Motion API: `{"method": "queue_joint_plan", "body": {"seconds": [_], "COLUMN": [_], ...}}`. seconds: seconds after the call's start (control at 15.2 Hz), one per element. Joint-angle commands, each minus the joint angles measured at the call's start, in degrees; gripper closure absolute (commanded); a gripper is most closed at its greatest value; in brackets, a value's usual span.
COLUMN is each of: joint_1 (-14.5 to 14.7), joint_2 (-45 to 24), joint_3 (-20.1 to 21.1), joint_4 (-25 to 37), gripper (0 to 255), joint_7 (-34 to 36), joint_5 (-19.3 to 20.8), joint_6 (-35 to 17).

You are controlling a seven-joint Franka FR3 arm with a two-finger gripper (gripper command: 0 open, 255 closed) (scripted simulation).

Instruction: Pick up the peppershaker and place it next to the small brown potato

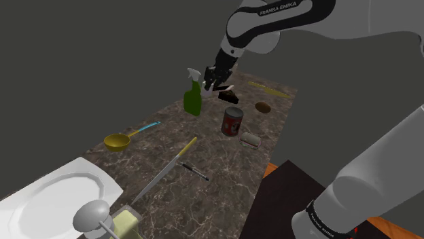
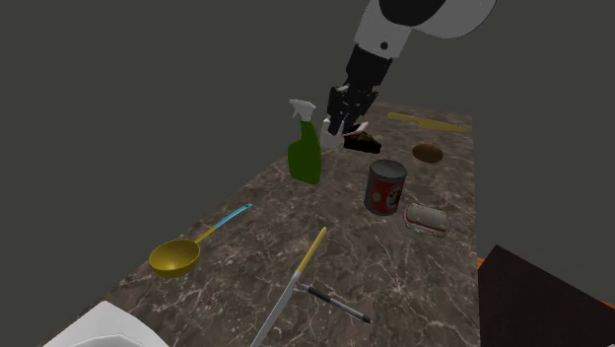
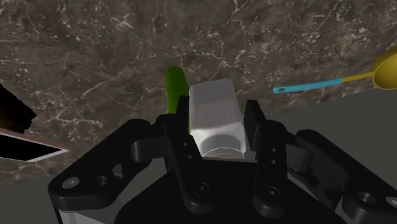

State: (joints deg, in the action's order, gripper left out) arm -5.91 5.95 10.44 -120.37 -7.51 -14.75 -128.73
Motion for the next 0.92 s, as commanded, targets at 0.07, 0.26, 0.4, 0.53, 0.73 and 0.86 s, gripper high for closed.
{"method": "queue_joint_plan", "body": {"seconds": [0.07, 0.26, 0.4, 0.53, 0.73, 0.86], "joint_1": [-1.62, -3.39, -4.6, -5.81, -7.69, -8.93], "joint_2": [0.56, 0.17, -0.36, -1.12, -2.66, -3.94], "joint_3": [-2.29, -4.75, -6.35, -7.93, -10.16, -11.61], "joint_4": [-0.59, 0.06, 0.82, 1.85, 3.88, 5.57], "gripper": [255, 255, 255, 255, 255, 255], "joint_7": [-4.42, -8.82, -11.67, -14.46, -18.53, -21.16], "joint_5": [-0.93, -1.56, -1.92, -2.23, -2.69, -3.01], "joint_6": [0.87, 2.12, 3.03, 3.99, 5.56, 6.68]}}
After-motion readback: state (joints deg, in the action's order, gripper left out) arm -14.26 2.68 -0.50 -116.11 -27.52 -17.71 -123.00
